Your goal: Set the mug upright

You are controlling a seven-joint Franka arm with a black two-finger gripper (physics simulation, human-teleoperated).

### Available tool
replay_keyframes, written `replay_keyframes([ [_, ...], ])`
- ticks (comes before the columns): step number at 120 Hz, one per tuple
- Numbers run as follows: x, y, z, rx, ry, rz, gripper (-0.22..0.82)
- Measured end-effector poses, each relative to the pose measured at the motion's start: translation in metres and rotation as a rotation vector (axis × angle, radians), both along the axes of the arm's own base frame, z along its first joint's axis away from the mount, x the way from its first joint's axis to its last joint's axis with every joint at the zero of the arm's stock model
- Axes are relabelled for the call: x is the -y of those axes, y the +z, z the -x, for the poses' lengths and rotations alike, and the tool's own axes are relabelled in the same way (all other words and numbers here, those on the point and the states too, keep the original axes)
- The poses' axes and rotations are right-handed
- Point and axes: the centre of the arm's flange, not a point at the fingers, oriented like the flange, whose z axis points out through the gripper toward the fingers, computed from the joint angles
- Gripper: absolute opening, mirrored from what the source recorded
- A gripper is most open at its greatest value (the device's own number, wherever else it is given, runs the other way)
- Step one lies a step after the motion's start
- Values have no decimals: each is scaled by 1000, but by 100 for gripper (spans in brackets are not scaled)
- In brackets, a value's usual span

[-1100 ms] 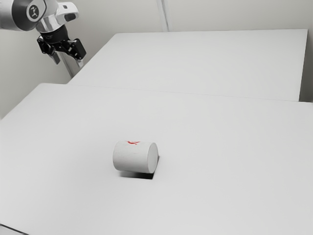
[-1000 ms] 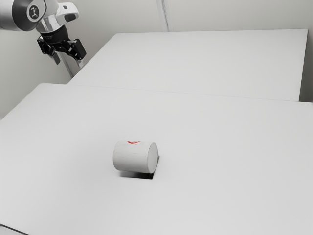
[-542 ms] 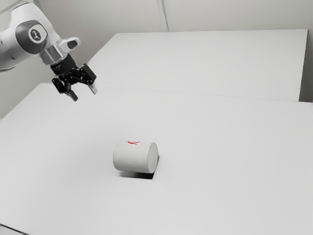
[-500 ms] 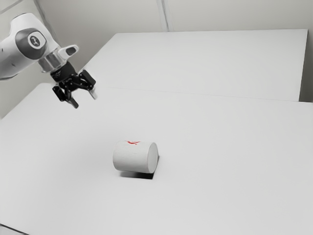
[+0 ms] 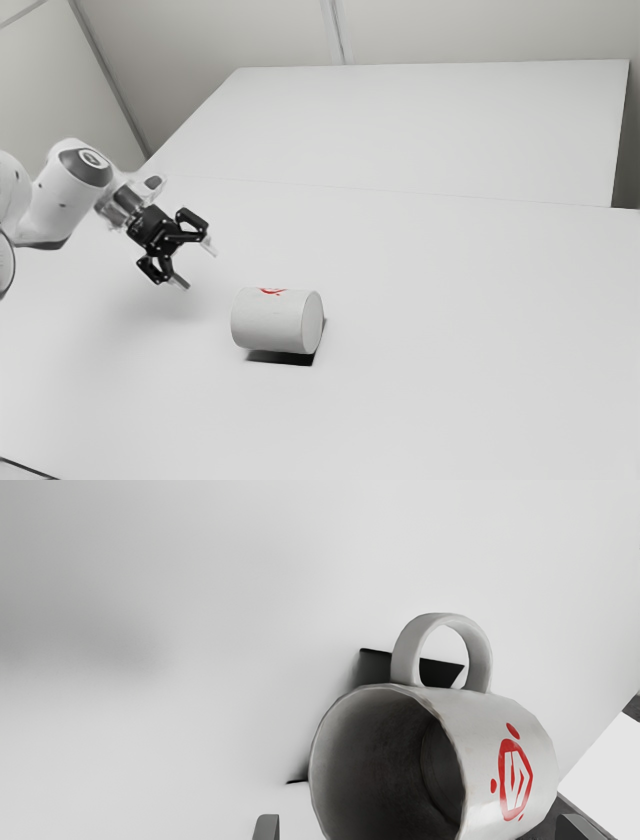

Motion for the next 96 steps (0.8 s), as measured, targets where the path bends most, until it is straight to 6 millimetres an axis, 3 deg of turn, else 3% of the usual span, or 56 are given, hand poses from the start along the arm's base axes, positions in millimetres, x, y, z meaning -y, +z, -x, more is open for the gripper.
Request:
replay_keyframes([
  [15,14,-30,14,-35,33,88,60],
  [31,28,-45,20,-46,62,157,60],
  [96,68,-73,8,-23,164,340,60],
])
